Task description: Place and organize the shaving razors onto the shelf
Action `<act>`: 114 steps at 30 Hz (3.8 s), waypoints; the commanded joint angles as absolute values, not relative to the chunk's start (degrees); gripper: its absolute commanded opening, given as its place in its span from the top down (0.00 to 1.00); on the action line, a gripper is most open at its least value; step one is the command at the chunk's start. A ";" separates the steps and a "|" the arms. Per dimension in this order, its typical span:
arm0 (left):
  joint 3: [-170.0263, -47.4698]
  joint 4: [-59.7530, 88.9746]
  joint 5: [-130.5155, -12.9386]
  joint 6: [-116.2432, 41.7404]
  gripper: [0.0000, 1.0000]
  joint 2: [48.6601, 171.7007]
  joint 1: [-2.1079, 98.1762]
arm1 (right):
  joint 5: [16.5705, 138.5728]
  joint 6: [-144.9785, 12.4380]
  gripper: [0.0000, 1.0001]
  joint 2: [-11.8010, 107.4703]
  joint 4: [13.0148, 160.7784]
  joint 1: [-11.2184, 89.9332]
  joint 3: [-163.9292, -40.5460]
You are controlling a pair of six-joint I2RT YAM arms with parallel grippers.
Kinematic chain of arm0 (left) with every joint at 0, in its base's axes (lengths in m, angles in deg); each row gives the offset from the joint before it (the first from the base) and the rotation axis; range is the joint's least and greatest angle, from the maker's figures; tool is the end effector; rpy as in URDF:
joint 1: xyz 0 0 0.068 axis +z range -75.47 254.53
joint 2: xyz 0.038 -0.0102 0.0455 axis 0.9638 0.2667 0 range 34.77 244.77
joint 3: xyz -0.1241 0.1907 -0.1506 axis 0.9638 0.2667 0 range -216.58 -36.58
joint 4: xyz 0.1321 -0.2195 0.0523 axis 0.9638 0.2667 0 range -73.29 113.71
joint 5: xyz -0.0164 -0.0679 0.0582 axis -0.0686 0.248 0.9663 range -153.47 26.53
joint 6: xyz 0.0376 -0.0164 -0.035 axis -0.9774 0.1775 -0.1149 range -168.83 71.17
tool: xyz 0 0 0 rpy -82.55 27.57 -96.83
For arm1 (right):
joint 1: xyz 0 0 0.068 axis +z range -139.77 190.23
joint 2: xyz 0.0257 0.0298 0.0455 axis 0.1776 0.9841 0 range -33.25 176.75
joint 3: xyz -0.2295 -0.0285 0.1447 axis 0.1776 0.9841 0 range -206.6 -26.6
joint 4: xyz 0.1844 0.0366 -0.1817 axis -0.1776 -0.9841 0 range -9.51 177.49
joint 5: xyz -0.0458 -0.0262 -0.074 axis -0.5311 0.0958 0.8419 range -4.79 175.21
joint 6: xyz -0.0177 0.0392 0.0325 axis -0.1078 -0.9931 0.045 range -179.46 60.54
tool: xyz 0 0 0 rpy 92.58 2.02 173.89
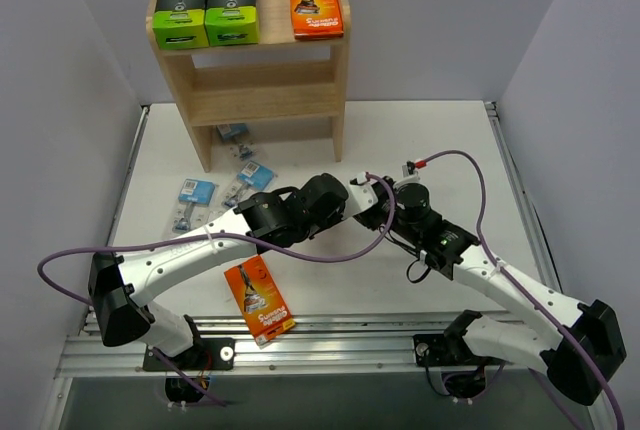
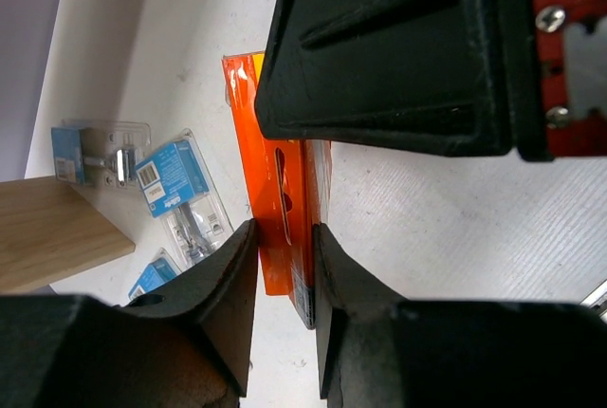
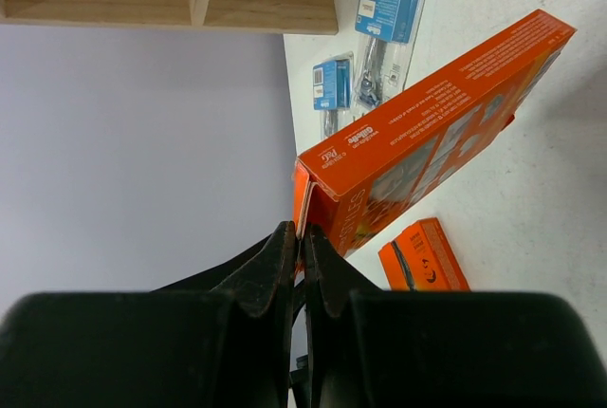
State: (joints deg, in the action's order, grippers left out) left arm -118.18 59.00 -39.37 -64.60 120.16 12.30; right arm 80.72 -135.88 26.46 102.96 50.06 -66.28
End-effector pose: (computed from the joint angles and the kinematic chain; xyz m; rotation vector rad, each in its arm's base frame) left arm 0.1625 -0.2774 0.3438 1.2831 1.8964 0.0844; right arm 0.1877 0.1600 0.3052 0.5359 1.8416 1.5428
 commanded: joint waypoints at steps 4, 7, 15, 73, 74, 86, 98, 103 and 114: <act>-118.94 59.26 -36.57 -68.25 0.98 117.84 12.66 | 80.38 -135.92 0.87 22.57 104.46 49.78 -65.45; -117.18 57.68 -36.48 -70.80 0.98 115.30 12.66 | 80.03 -135.75 0.69 21.69 103.84 48.73 -65.36; -115.59 55.82 -40.78 -77.22 0.98 108.26 13.97 | 78.89 -135.31 0.52 19.84 102.52 46.27 -64.93; -83.78 31.04 -32.00 -55.69 0.03 82.76 32.79 | 75.90 -136.71 0.55 35.04 111.75 70.44 -41.37; -83.78 31.04 -31.91 -55.60 0.03 82.68 32.87 | 75.98 -136.89 0.57 34.96 112.36 70.52 -41.20; -83.86 31.39 -32.44 -55.25 0.03 82.50 32.87 | 75.90 -137.85 0.70 37.42 114.73 71.49 -41.02; -83.69 31.66 -29.98 -55.16 0.02 81.27 32.87 | 77.21 -138.99 0.85 39.26 115.62 72.11 -42.34; -83.43 31.39 -31.55 -55.60 0.00 80.92 32.79 | 78.53 -140.05 1.00 37.86 114.92 72.11 -42.77; -82.99 31.92 -34.64 -59.11 0.06 79.07 27.96 | 81.61 -139.35 1.00 35.75 115.88 70.53 -48.13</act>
State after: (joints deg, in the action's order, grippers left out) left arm -82.88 33.66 -33.58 -57.54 80.88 29.91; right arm 78.32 -139.79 37.69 115.46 71.42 -44.82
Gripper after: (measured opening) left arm 0.946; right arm 0.058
